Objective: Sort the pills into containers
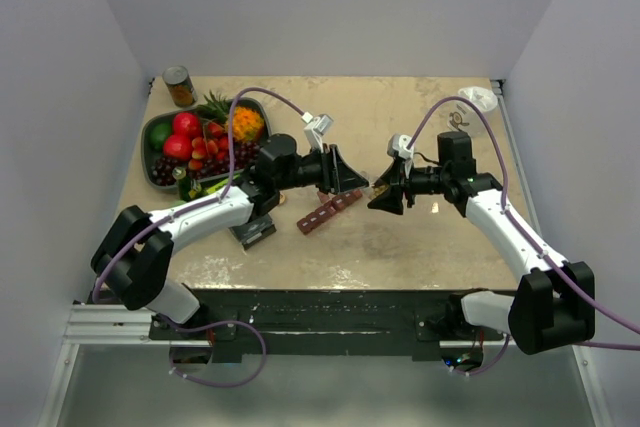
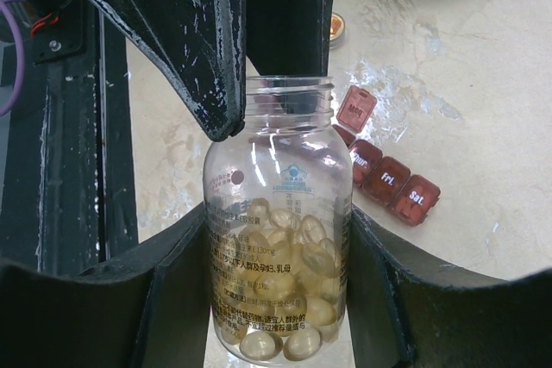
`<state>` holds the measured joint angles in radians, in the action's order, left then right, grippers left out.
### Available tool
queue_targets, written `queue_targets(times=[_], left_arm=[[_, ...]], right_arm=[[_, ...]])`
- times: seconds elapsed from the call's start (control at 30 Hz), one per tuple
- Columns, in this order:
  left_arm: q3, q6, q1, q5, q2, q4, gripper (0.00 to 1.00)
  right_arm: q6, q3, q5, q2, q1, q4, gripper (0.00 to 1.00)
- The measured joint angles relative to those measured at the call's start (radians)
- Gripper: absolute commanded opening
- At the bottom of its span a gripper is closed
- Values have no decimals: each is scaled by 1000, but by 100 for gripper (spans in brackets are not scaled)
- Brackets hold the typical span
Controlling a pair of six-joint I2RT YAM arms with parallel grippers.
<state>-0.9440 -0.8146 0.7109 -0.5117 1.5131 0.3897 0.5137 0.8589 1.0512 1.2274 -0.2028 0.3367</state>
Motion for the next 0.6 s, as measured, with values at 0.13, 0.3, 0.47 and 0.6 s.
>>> queue_targets(times=[0.13,0.3,0.47,0.6], left_arm=[[8,-14,-5,-8,0,11,10],[11,-22,-12,-28,0,23,42],[28,-30,-38,-65,-21,32,70],[30,-7,-108,-76,-92,1,80]], right_arm=[[-2,0,4,0,0,0,6],[-2,0,11,0,0,-3,2],[-2,0,19,-2,3,-16,1],[-2,10,17,-4,15,-12,1]])
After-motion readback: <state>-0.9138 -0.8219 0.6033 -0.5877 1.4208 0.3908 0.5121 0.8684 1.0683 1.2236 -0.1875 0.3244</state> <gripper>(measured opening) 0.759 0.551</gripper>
